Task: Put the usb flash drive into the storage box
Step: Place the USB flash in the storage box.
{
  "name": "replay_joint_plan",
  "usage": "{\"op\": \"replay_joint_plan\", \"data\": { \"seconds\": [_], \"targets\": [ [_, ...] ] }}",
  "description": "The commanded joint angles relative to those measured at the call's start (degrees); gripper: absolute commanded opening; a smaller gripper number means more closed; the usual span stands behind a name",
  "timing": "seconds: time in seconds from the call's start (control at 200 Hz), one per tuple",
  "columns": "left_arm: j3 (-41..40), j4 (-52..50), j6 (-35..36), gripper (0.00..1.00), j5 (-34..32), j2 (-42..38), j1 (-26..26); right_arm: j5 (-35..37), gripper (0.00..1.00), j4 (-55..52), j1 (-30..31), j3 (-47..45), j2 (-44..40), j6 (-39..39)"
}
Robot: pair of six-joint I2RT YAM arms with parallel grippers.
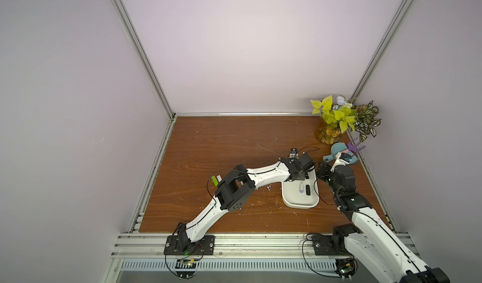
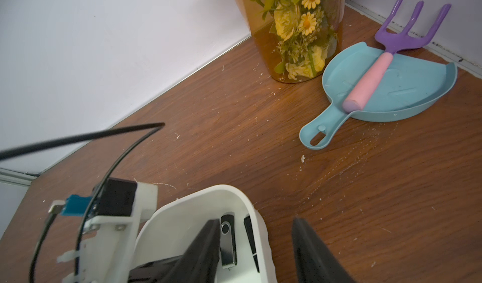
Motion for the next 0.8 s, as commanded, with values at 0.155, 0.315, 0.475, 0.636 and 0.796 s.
{"op": "replay_joint_plan", "data": {
  "seconds": [0.155, 0.315, 0.475, 0.636, 0.796],
  "targets": [
    [0.7, -1.7, -0.7, 0.02, -3.0, 0.9, 1.2, -1.8, 0.51, 2.4, -0.2, -0.1, 1.4, 0.4],
    [1.0, -1.8, -0.6, 0.06, -4.0, 0.7, 1.3, -2.1, 0.51, 2.4, -0.2, -0.1, 1.4, 0.4],
    [1.4, -1.8, -0.2, 0.11, -3.3, 1.7, 1.6, -2.2, 0.51, 2.4, -0.2, -0.2, 1.4, 0.3],
    [1.6, -1.9, -0.1, 0.24, -3.1, 1.7, 1.6, -2.3, 0.51, 2.5, -0.2, -0.2, 1.5, 0.3],
    [1.7, -2.4, 0.3, 0.32, -3.5, 0.7, 1.6, -2.6, 0.50, 2.2, -0.2, 0.1, 2.5, 0.0]
  ]
}}
